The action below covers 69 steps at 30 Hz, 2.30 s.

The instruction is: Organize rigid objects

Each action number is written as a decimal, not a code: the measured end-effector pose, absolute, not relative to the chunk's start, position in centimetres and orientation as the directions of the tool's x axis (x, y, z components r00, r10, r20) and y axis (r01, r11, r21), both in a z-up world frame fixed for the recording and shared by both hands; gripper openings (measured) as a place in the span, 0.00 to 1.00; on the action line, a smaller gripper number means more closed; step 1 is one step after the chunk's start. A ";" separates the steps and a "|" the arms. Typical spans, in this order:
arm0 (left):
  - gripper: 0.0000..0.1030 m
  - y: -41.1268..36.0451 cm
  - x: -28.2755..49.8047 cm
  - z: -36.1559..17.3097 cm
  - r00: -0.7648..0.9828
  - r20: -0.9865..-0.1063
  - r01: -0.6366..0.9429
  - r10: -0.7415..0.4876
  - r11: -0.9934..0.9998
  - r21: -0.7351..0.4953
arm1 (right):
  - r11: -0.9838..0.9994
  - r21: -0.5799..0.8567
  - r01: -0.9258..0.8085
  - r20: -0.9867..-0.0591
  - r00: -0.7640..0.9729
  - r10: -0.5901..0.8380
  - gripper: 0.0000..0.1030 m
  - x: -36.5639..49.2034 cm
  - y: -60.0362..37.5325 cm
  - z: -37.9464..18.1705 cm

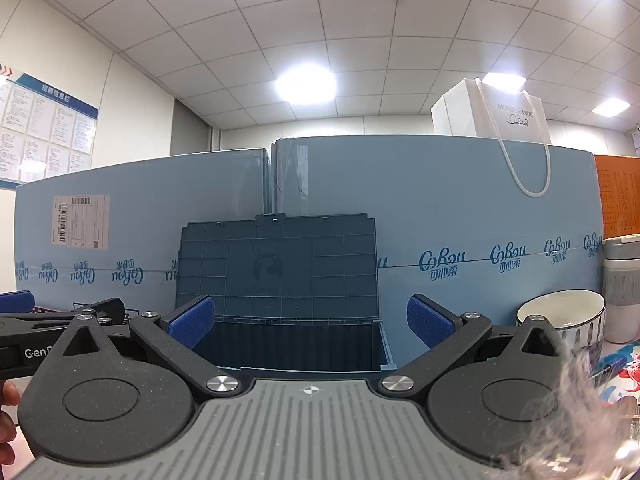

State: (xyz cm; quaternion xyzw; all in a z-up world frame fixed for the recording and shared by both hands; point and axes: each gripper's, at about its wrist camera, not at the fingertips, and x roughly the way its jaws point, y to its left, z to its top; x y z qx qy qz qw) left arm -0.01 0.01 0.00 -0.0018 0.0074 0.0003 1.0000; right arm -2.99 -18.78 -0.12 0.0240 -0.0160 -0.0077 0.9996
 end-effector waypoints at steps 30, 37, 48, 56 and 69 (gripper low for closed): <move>1.00 0.4 0.0 0.0 1.000 -0.018 -0.001 0.001 1.000 -0.001 | 0.999 0.047 0.015 0.025 1.000 -0.016 1.00 -2.8 -18.8 -0.1; 1.00 0.5 -0.1 0.0 1.000 -0.019 -0.001 0.001 1.000 -0.001 | 0.999 0.047 0.015 0.026 1.000 -0.016 1.00 -2.7 -18.8 -0.1; 1.00 0.2 -0.1 -0.1 1.000 -0.020 -0.006 0.006 1.000 -0.001 | 0.999 0.046 0.014 0.023 1.000 -0.015 1.00 -2.9 -18.8 0.0; 1.00 0.3 -0.1 -0.1 1.000 -0.020 -0.007 0.007 1.000 -0.001 | 0.999 0.045 0.013 0.022 1.000 -0.014 1.00 -2.6 -18.8 -0.2; 1.00 0.3 -0.1 -0.1 1.000 -0.020 -0.006 0.006 1.000 -0.001 | 0.999 0.046 0.013 0.021 1.000 -0.014 1.00 -2.6 -18.8 -0.2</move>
